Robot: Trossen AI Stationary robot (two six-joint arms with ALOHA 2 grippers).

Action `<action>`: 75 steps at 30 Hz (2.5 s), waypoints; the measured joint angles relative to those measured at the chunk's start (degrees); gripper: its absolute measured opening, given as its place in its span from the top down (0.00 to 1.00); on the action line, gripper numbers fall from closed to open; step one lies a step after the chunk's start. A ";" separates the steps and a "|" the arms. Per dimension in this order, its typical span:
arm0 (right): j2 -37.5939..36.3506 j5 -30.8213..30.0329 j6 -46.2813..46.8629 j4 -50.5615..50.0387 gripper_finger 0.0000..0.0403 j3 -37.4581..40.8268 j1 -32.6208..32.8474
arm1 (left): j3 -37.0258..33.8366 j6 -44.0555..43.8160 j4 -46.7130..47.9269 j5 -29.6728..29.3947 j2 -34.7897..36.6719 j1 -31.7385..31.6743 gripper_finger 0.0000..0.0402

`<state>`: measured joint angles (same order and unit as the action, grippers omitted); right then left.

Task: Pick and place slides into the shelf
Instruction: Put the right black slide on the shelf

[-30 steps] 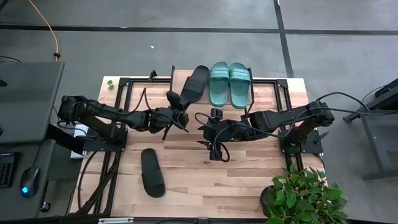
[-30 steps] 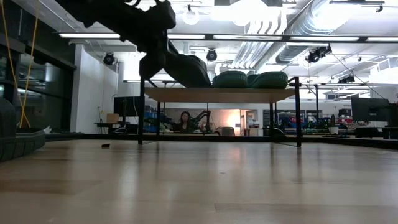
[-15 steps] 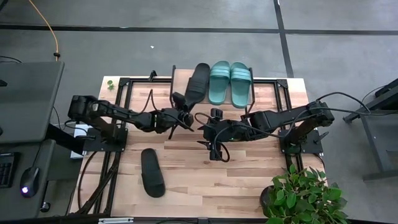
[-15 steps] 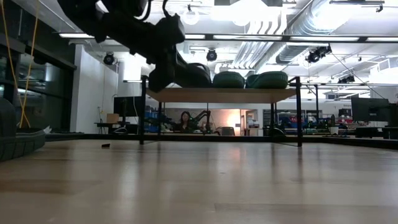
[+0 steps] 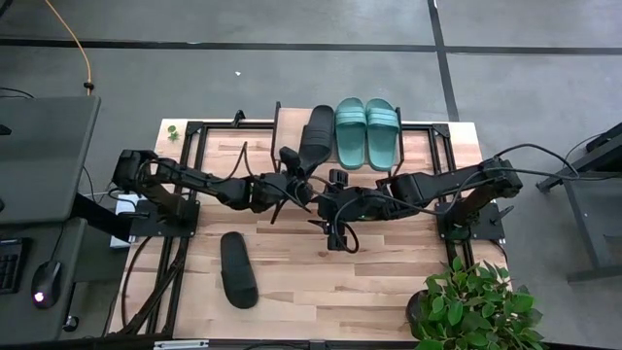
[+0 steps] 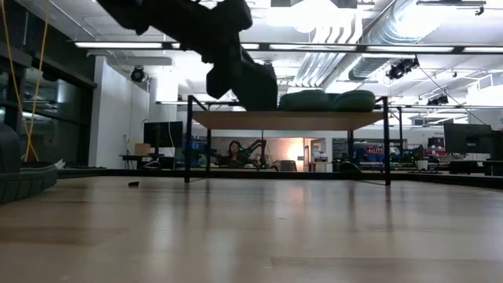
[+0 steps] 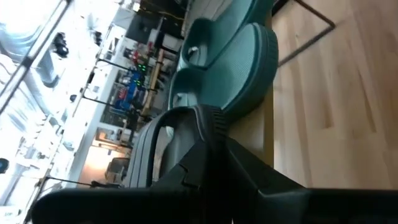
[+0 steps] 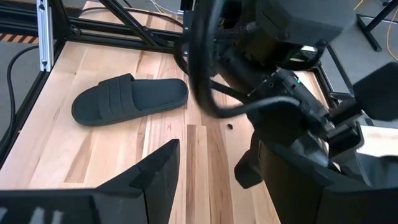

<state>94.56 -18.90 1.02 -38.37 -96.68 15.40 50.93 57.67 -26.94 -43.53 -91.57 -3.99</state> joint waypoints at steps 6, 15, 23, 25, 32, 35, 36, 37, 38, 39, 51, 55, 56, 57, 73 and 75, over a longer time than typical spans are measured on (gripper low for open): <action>0.02 0.47 0.42 -0.02 0.48 0.00 0.58 | 3.00 -2.21 3.87 -3.52 -3.67 -0.04 0.94; 0.02 0.48 0.44 -0.04 0.48 0.00 1.16 | 3.52 -0.99 3.60 -12.64 -5.16 -0.15 0.94; 0.02 0.46 0.44 -0.02 0.48 0.00 1.14 | 3.53 -4.22 3.18 -4.90 -5.14 -0.06 0.94; 0.02 0.46 0.45 -0.03 0.48 0.00 1.14 | 3.52 -4.79 3.19 -4.66 -5.14 0.00 0.94; 0.02 0.44 0.44 -0.02 0.48 0.00 1.14 | 3.52 -5.82 3.50 -3.58 -5.14 1.13 0.94; 0.02 0.42 0.44 -0.02 0.48 0.00 1.14 | 3.52 -5.62 3.20 -3.54 -5.14 2.18 0.94; 0.02 0.42 0.46 0.00 0.48 0.00 1.13 | 3.52 -5.62 3.17 -3.37 -5.13 2.36 0.94; 0.02 0.42 0.46 0.02 0.48 0.00 1.14 | 3.52 -5.62 3.17 -3.10 -5.12 2.54 0.94; 0.02 0.42 0.45 0.02 0.48 0.00 1.13 | 3.52 -5.62 3.17 -2.90 -5.12 2.54 0.94; 0.02 0.42 0.45 0.02 0.48 0.00 1.11 | 3.52 -5.62 3.17 -2.66 -5.12 2.54 0.94; 0.02 0.39 0.46 0.07 0.48 0.00 1.11 | 3.52 -7.08 2.76 3.77 -5.09 2.47 0.87; 0.02 0.42 0.46 0.09 0.48 0.00 1.11 | 3.52 -8.21 2.71 6.08 -5.07 2.56 0.78; 0.02 0.42 0.47 0.09 0.48 0.00 1.11 | 3.52 -8.26 2.71 6.26 -5.07 2.56 0.76; 0.02 0.42 0.48 0.09 0.48 0.00 1.11 | 3.52 -8.23 2.71 6.24 -5.07 2.56 0.73; 0.02 1.26 2.99 0.07 0.48 0.00 1.09 | 3.52 -11.65 3.19 7.48 -5.07 -2.45 0.50; 0.02 1.32 3.02 0.11 0.48 0.00 1.14 | 3.52 -12.25 3.19 8.61 -5.07 -2.50 0.49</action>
<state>94.59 -17.58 4.03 -38.26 -96.68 16.53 54.46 45.42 -23.75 -34.92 -96.64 -6.48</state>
